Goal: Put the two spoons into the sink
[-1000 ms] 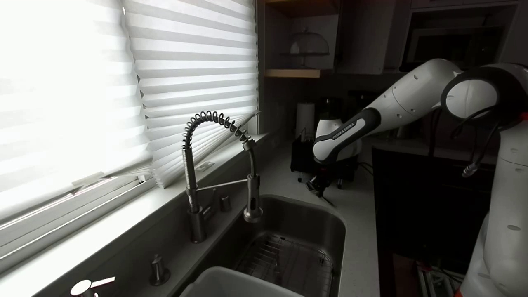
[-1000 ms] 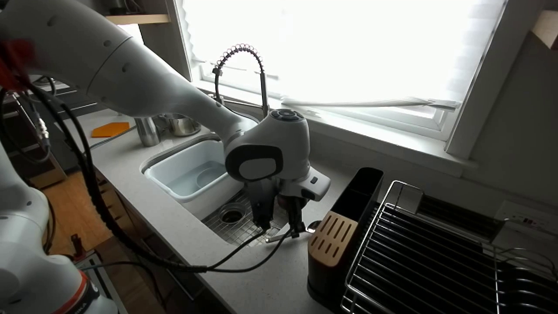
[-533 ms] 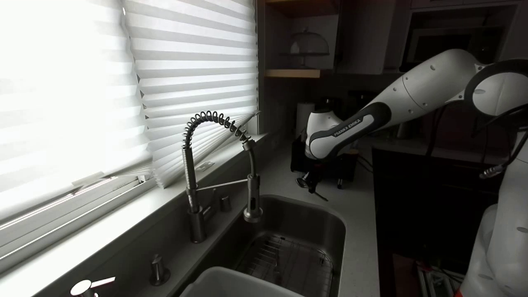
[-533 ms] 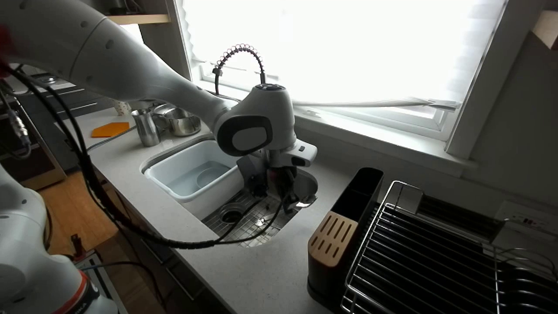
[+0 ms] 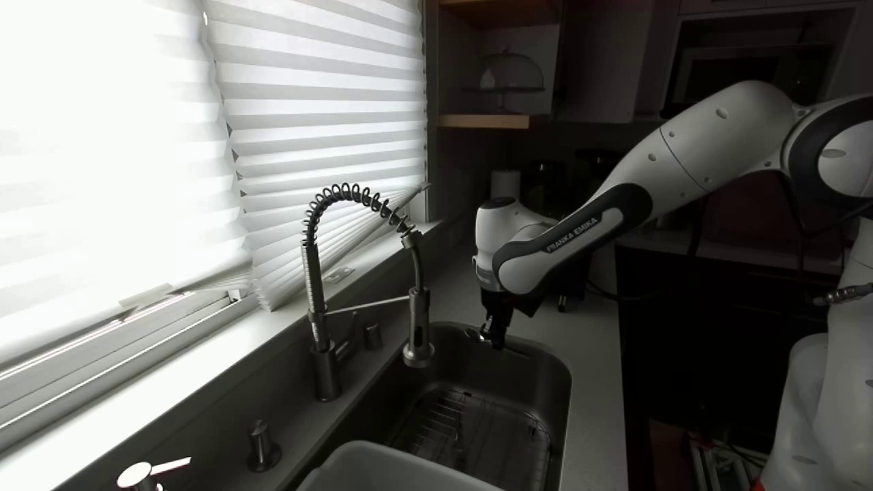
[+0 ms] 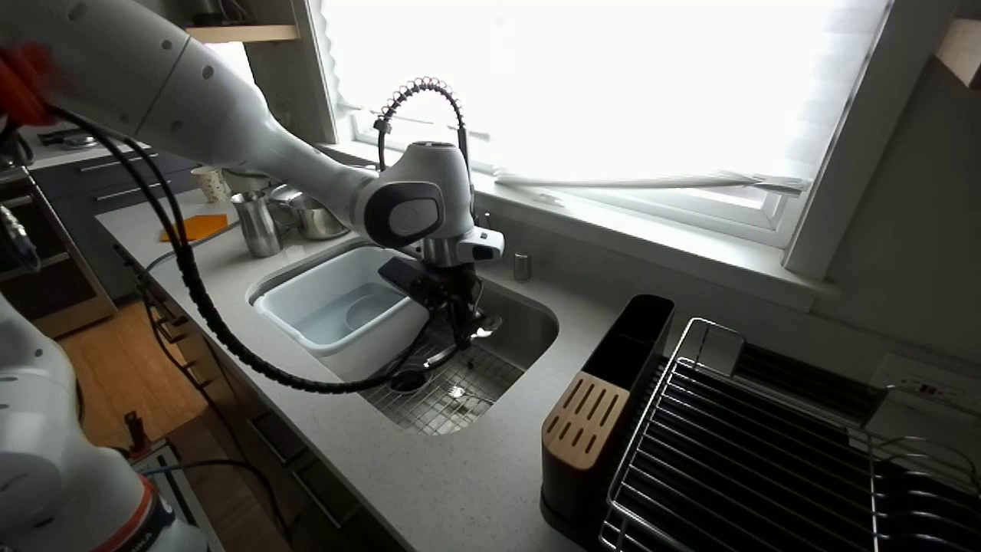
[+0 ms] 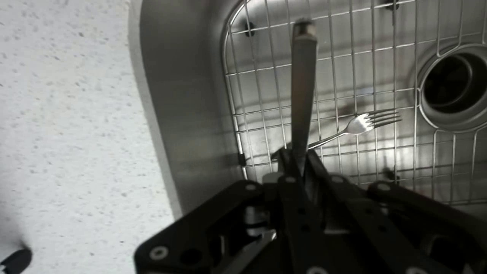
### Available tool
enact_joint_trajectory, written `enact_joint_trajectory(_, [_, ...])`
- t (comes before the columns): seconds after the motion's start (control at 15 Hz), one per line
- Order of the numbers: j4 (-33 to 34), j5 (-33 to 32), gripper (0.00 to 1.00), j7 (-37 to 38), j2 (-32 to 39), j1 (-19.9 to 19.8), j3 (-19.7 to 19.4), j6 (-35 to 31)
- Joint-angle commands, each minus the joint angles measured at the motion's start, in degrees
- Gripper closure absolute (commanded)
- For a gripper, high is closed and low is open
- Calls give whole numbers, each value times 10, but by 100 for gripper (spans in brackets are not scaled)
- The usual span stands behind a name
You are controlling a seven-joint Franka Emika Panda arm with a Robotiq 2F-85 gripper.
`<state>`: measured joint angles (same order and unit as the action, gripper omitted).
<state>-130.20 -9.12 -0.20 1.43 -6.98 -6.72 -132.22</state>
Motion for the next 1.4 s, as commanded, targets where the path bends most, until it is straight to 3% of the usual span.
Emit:
enact_joint_trajectory(0.0, [0,0,91,1,3,4,2,1])
enact_joint_trajectory(0.4, [4,0,91,2,3,2,0,1])
enact_joint_trajectory(0.47, [4,0,98,2,3,2,0,1])
enact_joint_trajectory(0.6, [14,-8,98,-8,42,6,4,-9])
enact_joint_trajectory(1.0, [40,55,98,-95,150,8,32,-85])
enact_joint_trajectory(1.33, [81,103,98,-104,231,-2,50,-135])
